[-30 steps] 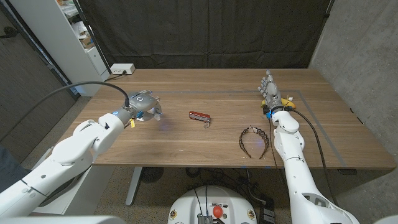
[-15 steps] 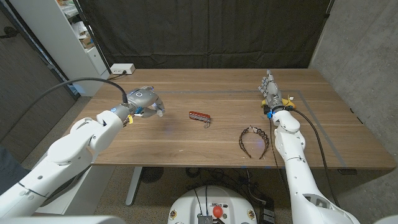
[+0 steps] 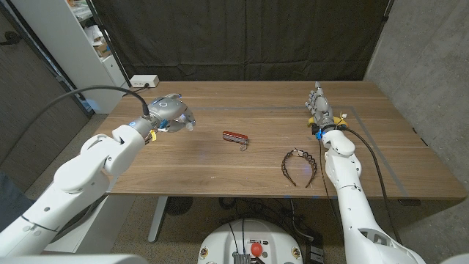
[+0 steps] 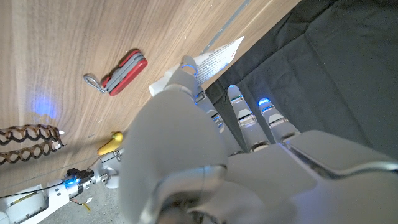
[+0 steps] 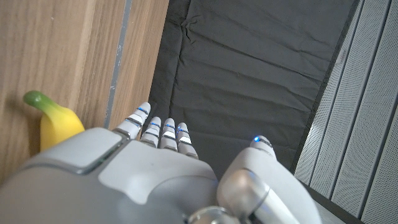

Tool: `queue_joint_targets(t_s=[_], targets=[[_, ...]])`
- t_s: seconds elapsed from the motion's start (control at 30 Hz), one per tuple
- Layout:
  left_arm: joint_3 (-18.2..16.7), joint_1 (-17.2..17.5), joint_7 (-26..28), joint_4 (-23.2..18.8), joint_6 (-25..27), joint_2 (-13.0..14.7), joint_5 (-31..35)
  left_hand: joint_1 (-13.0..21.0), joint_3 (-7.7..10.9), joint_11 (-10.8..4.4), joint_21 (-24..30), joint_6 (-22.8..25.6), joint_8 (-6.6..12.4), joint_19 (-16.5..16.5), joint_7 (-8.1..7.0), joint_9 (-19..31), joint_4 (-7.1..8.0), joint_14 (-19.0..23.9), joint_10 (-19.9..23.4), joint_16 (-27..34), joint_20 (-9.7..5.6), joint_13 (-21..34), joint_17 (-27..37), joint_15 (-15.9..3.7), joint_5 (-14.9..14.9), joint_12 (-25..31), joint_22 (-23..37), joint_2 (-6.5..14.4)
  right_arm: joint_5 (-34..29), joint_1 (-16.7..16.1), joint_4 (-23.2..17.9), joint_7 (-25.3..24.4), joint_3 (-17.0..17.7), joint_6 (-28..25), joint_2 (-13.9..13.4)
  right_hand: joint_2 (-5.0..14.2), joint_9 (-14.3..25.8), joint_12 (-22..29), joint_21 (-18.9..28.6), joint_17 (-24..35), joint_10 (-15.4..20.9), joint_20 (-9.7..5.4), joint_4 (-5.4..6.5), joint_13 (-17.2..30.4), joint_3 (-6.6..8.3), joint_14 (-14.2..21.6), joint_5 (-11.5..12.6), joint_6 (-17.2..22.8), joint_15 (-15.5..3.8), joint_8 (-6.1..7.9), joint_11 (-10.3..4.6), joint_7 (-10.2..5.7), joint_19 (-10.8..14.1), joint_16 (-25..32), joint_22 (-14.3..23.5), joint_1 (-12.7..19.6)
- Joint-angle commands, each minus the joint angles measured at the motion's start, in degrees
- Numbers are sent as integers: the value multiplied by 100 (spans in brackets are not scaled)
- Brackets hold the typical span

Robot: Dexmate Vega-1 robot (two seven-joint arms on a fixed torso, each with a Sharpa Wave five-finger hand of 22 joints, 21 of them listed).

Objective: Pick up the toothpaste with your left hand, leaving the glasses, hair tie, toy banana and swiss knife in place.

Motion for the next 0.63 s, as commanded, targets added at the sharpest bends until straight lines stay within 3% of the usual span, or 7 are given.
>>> queue_joint_targets(t_s=[0.03,0.23,0.63], targets=[[-143,-107,-23,-170,-85,-191,41,-1,-12,8,-6,128,56,41,58,15,1,40,46,-21,11,26,18,-716,4,23,16,50,-8,92,77,28,4,-5,-29,65,15,9,51,10,13,2,16,20,-16,10,11,31,6,12,0,49,27,31,28,23],[-142,-128,132,-273,-83,-205,401,-7,-13,8,-6,132,65,47,58,23,4,46,56,-28,14,39,17,-716,4,22,16,53,-23,145,118,30,3,7,-32,68,15,8,51,10,12,-5,14,20,-19,7,11,35,3,13,1,53,27,28,28,25],[-194,-183,89,-206,-238,-330,208,-26,-14,8,-9,138,81,42,60,38,10,52,75,-45,14,64,12,-714,3,20,17,50,-49,161,151,6,16,-7,-8,73,15,4,48,9,4,-3,11,20,-25,-24,10,42,-1,14,10,49,21,15,28,29]])
